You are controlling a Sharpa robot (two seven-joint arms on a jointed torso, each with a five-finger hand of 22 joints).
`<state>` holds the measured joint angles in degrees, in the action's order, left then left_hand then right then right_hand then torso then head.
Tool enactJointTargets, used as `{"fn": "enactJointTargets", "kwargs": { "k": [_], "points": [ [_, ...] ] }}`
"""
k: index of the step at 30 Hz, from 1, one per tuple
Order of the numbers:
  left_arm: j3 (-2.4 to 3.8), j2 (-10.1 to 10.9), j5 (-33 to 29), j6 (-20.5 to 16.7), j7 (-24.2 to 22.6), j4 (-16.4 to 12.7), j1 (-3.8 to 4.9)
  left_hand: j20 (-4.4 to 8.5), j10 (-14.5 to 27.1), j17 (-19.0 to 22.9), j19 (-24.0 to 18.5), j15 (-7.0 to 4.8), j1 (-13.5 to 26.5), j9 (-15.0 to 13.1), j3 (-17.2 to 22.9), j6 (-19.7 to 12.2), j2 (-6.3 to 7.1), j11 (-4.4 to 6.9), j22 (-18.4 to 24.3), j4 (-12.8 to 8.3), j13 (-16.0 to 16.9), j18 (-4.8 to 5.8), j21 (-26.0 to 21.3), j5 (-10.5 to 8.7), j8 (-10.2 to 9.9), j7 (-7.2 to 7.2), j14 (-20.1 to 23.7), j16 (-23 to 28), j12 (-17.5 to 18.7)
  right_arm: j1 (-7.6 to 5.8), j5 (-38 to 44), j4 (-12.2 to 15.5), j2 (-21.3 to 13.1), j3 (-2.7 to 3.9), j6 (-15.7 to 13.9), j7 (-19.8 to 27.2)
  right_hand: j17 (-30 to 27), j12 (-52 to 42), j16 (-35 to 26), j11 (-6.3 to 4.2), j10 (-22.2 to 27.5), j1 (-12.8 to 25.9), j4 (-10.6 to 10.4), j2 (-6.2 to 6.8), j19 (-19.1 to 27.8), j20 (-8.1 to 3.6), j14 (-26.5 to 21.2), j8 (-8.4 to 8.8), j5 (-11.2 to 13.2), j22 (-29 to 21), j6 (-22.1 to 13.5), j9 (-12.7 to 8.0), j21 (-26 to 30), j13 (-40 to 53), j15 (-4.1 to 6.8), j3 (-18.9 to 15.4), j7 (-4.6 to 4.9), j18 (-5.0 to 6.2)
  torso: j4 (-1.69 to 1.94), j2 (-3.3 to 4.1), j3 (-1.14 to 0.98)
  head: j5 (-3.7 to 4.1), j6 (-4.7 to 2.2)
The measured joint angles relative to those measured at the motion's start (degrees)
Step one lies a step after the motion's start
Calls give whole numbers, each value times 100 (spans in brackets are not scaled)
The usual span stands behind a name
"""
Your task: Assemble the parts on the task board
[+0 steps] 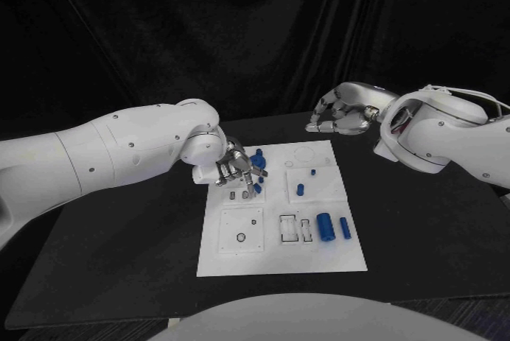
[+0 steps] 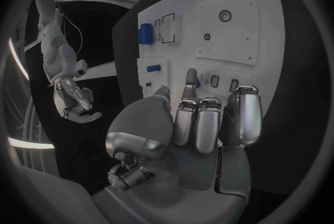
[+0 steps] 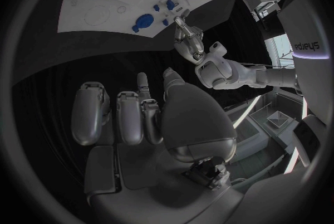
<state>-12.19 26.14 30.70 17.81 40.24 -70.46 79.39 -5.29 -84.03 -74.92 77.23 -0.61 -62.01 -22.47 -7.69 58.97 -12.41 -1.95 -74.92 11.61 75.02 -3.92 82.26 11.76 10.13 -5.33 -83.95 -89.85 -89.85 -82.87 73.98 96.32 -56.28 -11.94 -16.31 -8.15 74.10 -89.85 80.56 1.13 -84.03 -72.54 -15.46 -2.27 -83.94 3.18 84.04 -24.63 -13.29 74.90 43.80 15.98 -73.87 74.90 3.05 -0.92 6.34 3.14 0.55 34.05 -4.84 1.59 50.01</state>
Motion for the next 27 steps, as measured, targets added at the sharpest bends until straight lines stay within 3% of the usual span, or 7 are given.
{"fn": "enactJointTargets", "kwargs": {
  "k": [15,27],
  "points": [
    [1,-134,0,-20,2,257,-121,-2,0,1,-105,-21,-75,-50,165,-22,75,0,0,-165,0,-1,-109,-28,-104,-21,-21,0,0,18,-1,-11,-2,0,66,-2,-2,0,0,0,0,-2,6,-2,0,0,5,0,-4,2,0,-1,0,4,-5,6,0,0,-8,1,-6,13,1],
    [1,-199,0,-33,3,423,-159,-2,0,1,-145,-21,-75,-61,181,-22,75,0,1,-150,0,-2,-117,-91,-104,-21,-21,0,0,38,-1,-20,11,-1,134,-13,-6,0,-1,0,0,-23,6,-22,0,0,5,0,-23,4,0,-1,0,3,-5,6,0,-1,-7,-7,-6,25,-2]
  ]
}}
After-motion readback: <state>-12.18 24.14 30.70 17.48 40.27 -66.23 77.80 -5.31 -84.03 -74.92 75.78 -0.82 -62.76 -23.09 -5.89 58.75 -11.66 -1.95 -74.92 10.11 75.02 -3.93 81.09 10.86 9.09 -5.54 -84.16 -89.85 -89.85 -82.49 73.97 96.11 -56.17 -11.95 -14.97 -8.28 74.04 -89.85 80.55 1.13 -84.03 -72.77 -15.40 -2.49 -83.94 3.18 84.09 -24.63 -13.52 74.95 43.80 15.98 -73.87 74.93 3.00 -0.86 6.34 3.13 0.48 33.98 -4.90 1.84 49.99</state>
